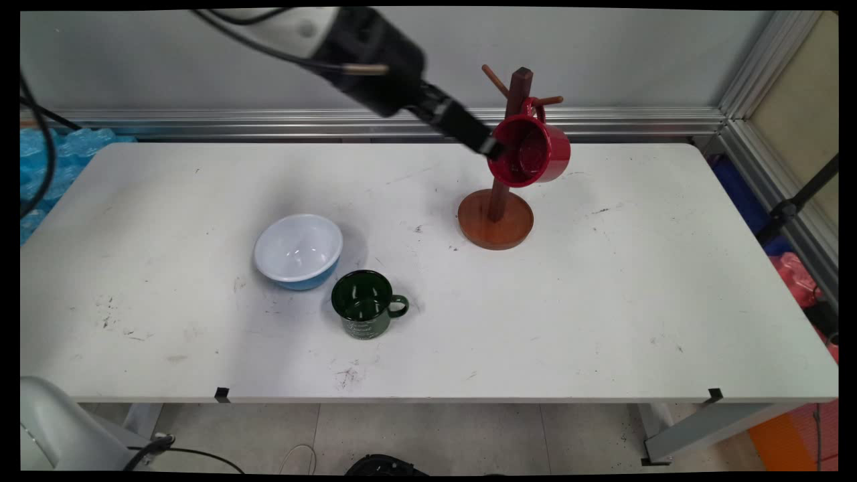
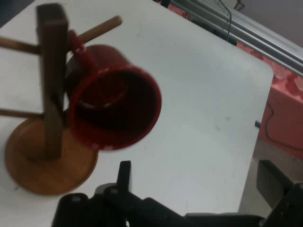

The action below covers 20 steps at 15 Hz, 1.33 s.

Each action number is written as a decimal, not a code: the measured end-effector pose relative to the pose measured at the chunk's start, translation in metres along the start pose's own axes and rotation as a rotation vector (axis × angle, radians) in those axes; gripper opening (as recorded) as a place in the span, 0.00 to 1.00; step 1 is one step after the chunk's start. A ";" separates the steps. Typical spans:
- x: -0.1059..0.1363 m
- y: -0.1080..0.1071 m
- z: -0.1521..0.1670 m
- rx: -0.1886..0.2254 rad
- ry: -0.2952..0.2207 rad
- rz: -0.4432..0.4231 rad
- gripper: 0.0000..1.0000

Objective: Pick up the red mug from the rack

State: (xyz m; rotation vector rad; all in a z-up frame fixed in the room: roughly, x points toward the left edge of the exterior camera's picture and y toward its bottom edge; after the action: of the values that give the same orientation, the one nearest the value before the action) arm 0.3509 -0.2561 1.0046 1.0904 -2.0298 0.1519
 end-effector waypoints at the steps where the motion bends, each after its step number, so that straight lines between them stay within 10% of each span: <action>1: 0.003 0.003 0.006 0.001 0.003 -0.006 1.00; 20: 0.036 0.059 0.139 0.187 -0.009 -0.197 1.00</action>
State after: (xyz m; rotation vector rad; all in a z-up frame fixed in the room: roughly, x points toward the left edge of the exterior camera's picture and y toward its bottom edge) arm 0.2127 -0.3049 0.9526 1.4028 -1.9323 0.2393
